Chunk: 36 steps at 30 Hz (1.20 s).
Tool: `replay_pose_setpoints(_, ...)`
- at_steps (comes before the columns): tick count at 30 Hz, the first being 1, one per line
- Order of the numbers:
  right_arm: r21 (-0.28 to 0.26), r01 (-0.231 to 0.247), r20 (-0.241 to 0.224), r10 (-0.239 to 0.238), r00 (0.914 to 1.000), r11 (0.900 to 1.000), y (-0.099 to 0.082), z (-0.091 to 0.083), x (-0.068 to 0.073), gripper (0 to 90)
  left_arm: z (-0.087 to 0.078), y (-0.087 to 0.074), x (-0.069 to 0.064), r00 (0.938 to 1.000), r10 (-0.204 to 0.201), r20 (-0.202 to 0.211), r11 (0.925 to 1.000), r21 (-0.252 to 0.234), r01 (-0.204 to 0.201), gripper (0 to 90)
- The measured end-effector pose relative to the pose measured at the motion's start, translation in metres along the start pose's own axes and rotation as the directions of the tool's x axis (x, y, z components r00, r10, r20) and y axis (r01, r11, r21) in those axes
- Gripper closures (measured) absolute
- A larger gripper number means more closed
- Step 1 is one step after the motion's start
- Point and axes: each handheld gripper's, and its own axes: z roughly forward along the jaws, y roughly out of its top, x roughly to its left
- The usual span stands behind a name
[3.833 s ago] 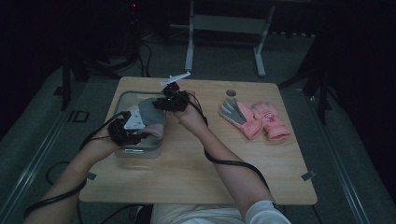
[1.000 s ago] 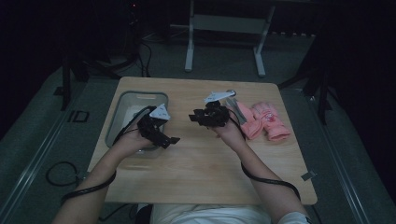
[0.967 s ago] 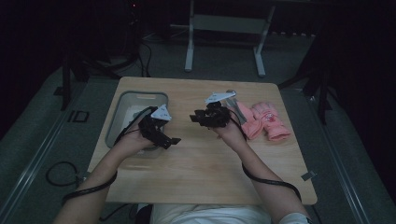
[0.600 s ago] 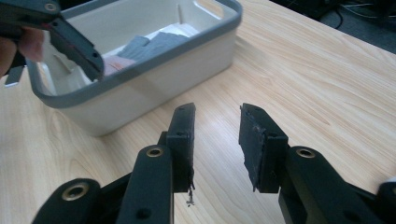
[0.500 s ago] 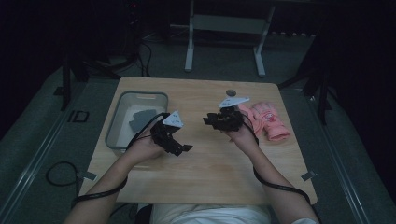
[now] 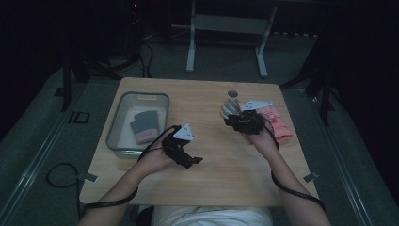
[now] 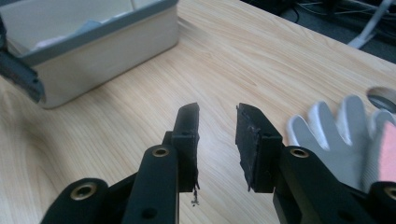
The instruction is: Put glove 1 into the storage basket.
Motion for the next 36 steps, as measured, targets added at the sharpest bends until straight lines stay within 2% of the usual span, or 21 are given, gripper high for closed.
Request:
replay_pose_setpoints(3,0.009,0.000,0.029,0.000,0.9996,1.0000,-0.009,-0.007,-0.008,69.7,0.006,-0.005,-0.006,0.9994,-0.013,0.031,0.9999,0.003,0.013,8.2)
replay_pose_setpoints(5,0.012,0.004,0.039,-0.004,0.9992,0.9999,-0.010,-0.009,-0.010,69.7,0.007,-0.007,-0.008,0.9995,-0.016,0.028,0.9999,-0.001,0.016,8.2)
replay_pose_setpoints(6,0.014,0.005,0.050,-0.006,0.9987,0.9999,-0.011,-0.011,-0.011,69.7,0.010,-0.013,-0.013,0.9990,-0.031,0.032,0.9994,-0.015,0.032,8.2)
replay_pose_setpoints(8,0.016,0.021,0.097,-0.022,0.9950,0.9997,-0.014,-0.017,-0.019,69.7,0.012,-0.018,-0.017,0.9993,-0.031,0.022,0.9995,-0.011,0.031,8.2)
replay_pose_setpoints(11,0.020,0.017,0.112,-0.019,0.9935,0.9996,-0.015,-0.019,-0.026,70.6,0.016,-0.023,-0.021,0.9998,-0.020,0.009,0.9998,0.004,0.020,8.2)
replay_pose_setpoints(12,0.022,0.014,0.118,-0.017,0.9929,0.9996,-0.016,-0.018,-0.030,71.0,0.018,-0.028,-0.024,0.9993,-0.036,0.013,0.9993,-0.006,0.036,8.2)
replay_pose_setpoints(15,0.045,0.000,0.136,-0.006,0.9907,0.9990,-0.020,-0.014,-0.042,70.3,0.020,-0.035,-0.028,0.9990,-0.043,0.007,0.9990,-0.009,0.043,8.2)
replay_pose_setpoints(21,0.124,0.030,0.177,-0.052,0.9827,0.9919,-0.020,0.011,-0.064,66.6,0.020,-0.045,-0.036,0.9973,-0.071,-0.019,0.9955,-0.063,0.070,8.2)
replay_pose_setpoints(25,0.186,0.009,0.170,-0.041,0.9847,0.9825,-0.019,0.031,-0.081,66.2,0.020,-0.051,-0.040,0.9957,-0.078,-0.050,0.9942,-0.077,0.074,8.2)
replay_pose_setpoints(28,0.234,0.016,0.172,-0.058,0.9833,0.9721,-0.022,0.044,-0.088,66.2,0.020,-0.054,-0.041,0.9943,-0.085,-0.063,0.9938,-0.077,0.081,8.2)
replay_pose_setpoints(29,0.234,0.016,0.172,-0.058,0.9833,0.9721,-0.022,0.044,-0.088,66.2,0.020,-0.054,-0.041,0.9943,-0.085,-0.063,0.9938,-0.077,0.081,8.2)
replay_pose_setpoints(30,0.250,0.017,0.173,-0.062,0.9829,0.9681,-0.025,0.049,-0.090,66.3,0.020,-0.057,-0.042,0.9944,-0.082,-0.067,0.9942,-0.075,0.077,8.2)
replay_pose_setpoints(31,0.297,0.031,0.167,-0.084,0.9823,0.9544,-0.034,0.060,-0.095,64.8,0.020,-0.058,-0.043,0.9942,-0.086,-0.065,0.9939,-0.075,0.081,8.2)
replay_pose_setpoints(32,0.306,0.037,0.172,-0.094,0.9806,0.9515,-0.037,0.063,-0.097,64.5,0.020,-0.058,-0.043,0.9941,-0.086,-0.066,0.9940,-0.074,0.081,8.2)
replay_pose_setpoints(36,0.315,0.011,0.174,-0.070,0.9822,0.9490,-0.042,0.068,-0.096,73.5,0.022,-0.061,-0.042,0.9943,-0.084,-0.065,0.9938,-0.078,0.079,8.2)
